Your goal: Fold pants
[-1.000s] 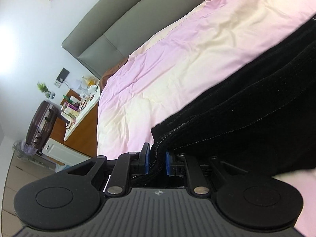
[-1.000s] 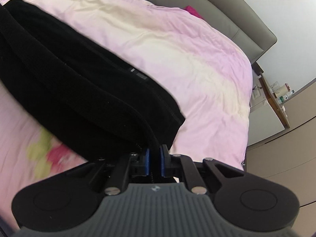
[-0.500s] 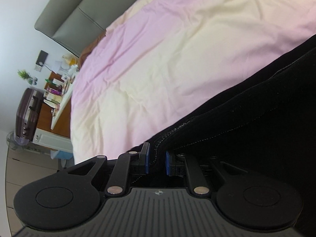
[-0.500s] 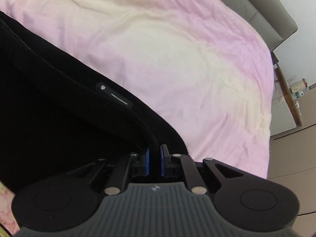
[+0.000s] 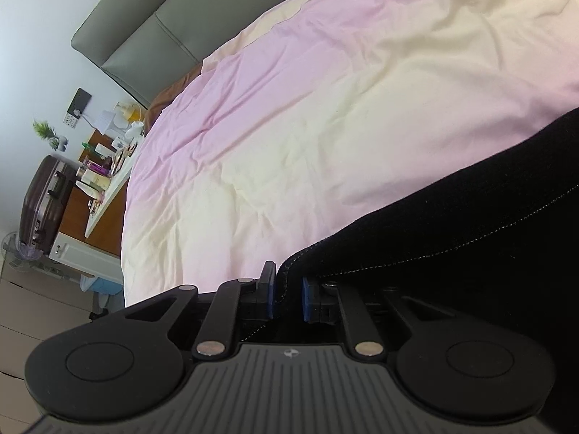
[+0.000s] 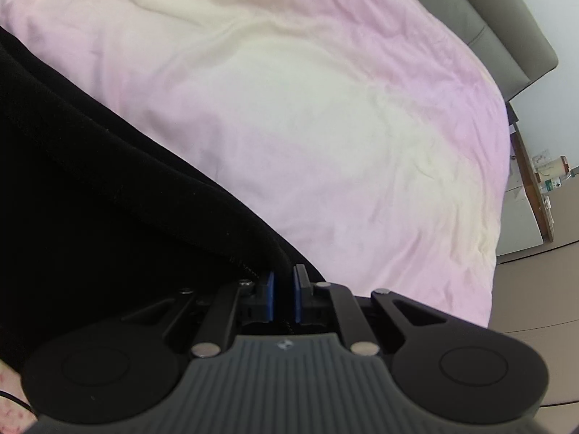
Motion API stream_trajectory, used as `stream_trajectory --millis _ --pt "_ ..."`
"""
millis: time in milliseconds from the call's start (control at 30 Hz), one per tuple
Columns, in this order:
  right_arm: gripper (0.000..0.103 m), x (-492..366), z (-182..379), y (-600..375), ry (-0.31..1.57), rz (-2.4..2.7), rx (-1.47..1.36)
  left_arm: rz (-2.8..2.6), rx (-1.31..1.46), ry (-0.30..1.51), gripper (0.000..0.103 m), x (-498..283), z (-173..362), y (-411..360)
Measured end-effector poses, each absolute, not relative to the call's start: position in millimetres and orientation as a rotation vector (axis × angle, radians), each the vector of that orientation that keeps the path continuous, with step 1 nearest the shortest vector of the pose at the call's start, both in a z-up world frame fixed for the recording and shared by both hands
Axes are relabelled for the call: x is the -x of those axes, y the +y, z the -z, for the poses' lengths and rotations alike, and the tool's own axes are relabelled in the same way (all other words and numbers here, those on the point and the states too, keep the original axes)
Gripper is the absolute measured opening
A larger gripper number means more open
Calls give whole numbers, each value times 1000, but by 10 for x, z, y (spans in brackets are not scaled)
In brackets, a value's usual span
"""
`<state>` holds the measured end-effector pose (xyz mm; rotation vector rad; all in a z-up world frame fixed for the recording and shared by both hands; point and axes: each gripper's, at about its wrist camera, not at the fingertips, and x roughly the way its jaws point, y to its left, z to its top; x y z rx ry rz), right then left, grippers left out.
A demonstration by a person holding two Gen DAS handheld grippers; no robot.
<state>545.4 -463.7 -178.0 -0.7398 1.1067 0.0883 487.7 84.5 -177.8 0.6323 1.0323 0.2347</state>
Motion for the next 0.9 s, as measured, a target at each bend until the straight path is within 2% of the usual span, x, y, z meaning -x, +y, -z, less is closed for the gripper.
stream_trajectory --millis 267,367,433,467,500,533,567,600,767,900 --pt "4 -5729 2226 -4533 1138 -4 713 -318 -651 1062 17 -5088 2246 782" --pt "7 -5748 2309 -4517 1133 10 697 -345 -685 1056 25 -5076 2299 741" --pt "9 -5740 2281 -4540 1126 13 666 -343 -673 1043 39 -5048 2218 776" --pt "14 -5729 2247 -4562 1121 16 649 -348 -638 1019 64 -5029 2132 825" --pt "30 -5714 2198 -4587 1112 25 634 -347 -587 991 79 -5006 2018 880" --pt "43 -5698 2145 -4619 1094 50 629 -346 -532 975 79 -4988 1898 935" --pt "64 -5680 2085 -4647 1068 76 623 -344 -491 966 79 -4972 1786 983" --pt "71 -5655 1994 -4698 1037 97 599 -336 -465 958 79 -4948 1686 1021" --pt "71 -5458 1624 -4874 1021 115 395 -315 -273 933 79 -4584 1190 1339" --pt "71 -5056 1486 -4985 1020 98 187 -338 -39 937 79 -4080 1037 1778"
